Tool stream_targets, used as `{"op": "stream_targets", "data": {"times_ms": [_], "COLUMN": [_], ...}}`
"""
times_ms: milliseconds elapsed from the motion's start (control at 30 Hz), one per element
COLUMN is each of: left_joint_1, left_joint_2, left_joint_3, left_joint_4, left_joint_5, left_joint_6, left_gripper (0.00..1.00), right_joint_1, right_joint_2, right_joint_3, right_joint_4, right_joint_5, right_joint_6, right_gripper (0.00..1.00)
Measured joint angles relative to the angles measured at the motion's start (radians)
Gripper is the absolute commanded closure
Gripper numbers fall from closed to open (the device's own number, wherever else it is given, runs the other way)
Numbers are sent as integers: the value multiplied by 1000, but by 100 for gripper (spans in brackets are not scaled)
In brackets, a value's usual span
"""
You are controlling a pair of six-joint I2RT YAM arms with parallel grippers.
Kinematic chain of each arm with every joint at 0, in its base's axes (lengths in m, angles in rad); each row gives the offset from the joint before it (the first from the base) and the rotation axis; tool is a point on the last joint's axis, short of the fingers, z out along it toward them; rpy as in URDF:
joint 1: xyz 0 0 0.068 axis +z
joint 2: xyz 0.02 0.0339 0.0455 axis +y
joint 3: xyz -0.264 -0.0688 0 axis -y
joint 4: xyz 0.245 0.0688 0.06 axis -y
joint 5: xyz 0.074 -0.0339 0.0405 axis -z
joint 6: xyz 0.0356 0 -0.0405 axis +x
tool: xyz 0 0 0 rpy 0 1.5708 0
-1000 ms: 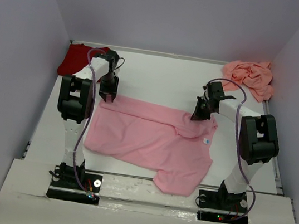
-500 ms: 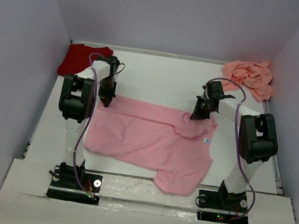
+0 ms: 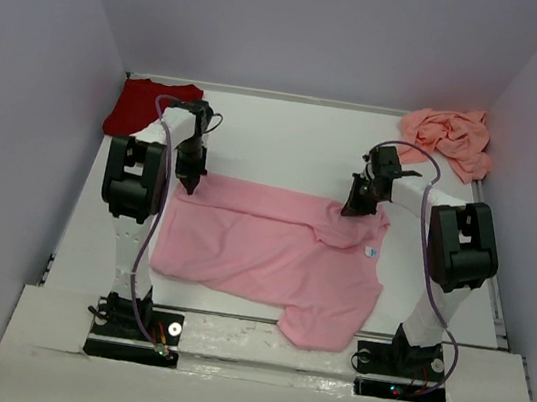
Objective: Fold and stack the t-shirts
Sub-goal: Fold the tshirt
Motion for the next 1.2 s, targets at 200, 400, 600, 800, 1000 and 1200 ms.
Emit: {"op": "stream_targets", "data": {"times_ms": [200,400,600,800,1000,1200], "left_joint_1": [-6,-26,-50,-56,-55,-32], "left_joint_2": [-103,-165,-185,-187,-191,-224], "left_joint_3": [-35,-40,-67,-105,-137,-196], "left_joint_4": [-13,-15,-18,-32,-42,-37], "left_joint_5": [38,60,72,76,24,-20], "left_joint_6": [-40,-69,-87,-87,-108,-162], "left_gripper": [100,100,100,100,100,100], "right_joint_1": [2,6,6,6,8,11], "right_joint_2": [20,45,62,72,79,84], "right_joint_3": [9,30,52,70,80,90], "right_joint_4": [3,8,6,2,-1,-6], "right_joint_5": [-20,-31,-38,-38,-37,-35], "right_joint_6": [8,10,11,11,11,8], "right_gripper": [100,100,100,100,100,100]}}
